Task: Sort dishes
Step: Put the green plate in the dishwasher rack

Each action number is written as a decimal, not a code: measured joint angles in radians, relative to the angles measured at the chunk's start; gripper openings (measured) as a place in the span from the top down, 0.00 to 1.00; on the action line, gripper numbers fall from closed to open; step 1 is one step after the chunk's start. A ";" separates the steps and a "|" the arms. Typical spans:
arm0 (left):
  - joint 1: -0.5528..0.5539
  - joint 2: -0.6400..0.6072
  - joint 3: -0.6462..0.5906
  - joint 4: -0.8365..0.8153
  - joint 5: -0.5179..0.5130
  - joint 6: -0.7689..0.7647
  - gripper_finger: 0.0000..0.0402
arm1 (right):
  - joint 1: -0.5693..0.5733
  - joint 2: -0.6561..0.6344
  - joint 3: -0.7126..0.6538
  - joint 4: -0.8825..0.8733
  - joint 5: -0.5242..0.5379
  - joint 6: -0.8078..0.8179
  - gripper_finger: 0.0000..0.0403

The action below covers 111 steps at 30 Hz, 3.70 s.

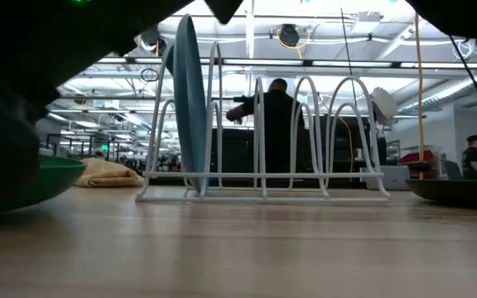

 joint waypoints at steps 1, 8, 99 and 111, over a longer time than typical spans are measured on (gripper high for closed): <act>0.000 0.000 0.000 0.002 0.000 -0.001 0.67 | 0.002 -0.005 -0.001 -0.014 0.012 -0.009 0.99; 0.000 0.000 0.000 0.181 0.078 -0.080 0.67 | 0.014 -0.067 -0.003 -0.031 0.064 -0.019 1.00; 0.000 0.000 0.000 0.178 0.430 -0.270 0.67 | 0.073 -0.819 -0.682 0.768 0.771 0.056 1.00; 0.000 0.000 0.000 0.178 0.351 -0.234 0.67 | 0.081 -1.087 -1.225 1.200 0.631 0.238 1.00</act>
